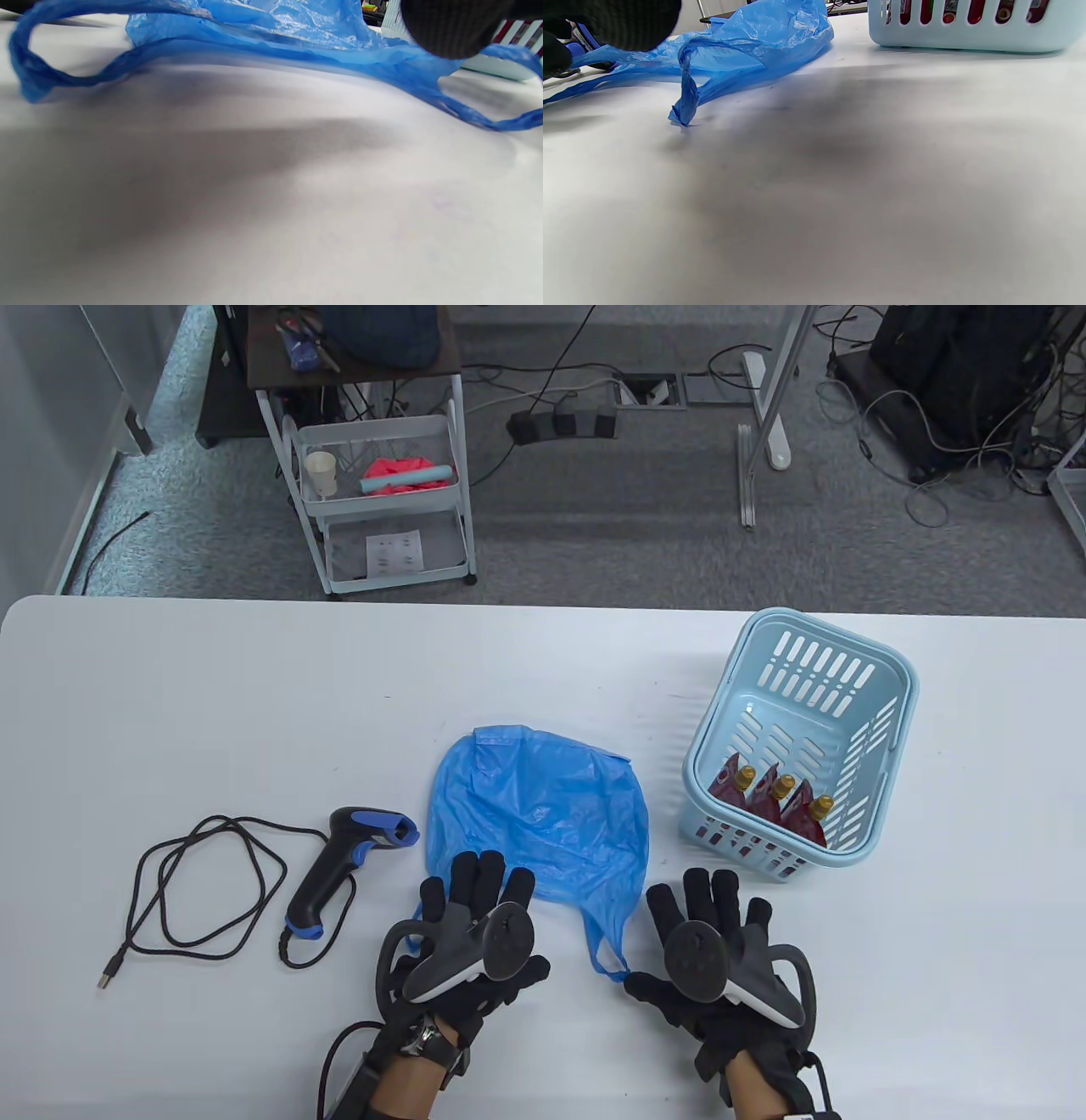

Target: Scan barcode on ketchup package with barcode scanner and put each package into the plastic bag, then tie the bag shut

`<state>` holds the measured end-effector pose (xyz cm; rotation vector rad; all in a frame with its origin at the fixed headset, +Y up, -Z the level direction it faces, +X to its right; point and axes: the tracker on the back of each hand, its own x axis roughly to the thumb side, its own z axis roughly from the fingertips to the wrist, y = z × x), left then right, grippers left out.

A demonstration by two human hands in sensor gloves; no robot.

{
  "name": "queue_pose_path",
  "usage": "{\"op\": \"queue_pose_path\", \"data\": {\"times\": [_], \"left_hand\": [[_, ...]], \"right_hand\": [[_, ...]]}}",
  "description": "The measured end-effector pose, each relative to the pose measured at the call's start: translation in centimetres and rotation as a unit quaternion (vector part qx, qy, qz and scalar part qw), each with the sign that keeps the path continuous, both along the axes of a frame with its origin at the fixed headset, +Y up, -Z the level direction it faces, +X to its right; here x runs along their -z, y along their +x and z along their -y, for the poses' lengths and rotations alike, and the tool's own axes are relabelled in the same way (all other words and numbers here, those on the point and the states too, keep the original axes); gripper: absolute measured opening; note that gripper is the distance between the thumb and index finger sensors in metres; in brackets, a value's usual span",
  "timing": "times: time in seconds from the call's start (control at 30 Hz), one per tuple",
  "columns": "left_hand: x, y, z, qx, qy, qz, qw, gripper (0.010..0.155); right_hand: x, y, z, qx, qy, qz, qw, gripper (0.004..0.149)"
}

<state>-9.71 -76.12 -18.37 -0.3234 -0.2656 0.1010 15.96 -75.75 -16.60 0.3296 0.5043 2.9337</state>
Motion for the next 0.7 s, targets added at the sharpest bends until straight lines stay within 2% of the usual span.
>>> {"op": "queue_pose_path", "data": {"times": [0.37, 0.7], "left_hand": [[0.5, 0.5, -2.8, -0.017, 0.032, -0.009, 0.999, 0.095], [2.5, 1.5, -6.5, 0.001, 0.061, -0.006, 0.998, 0.094]], "right_hand": [[0.0, 0.4, -0.4, 0.021, 0.006, 0.004, 1.0, 0.095], [0.0, 0.6, -0.4, 0.032, 0.011, 0.005, 0.999, 0.095]]}}
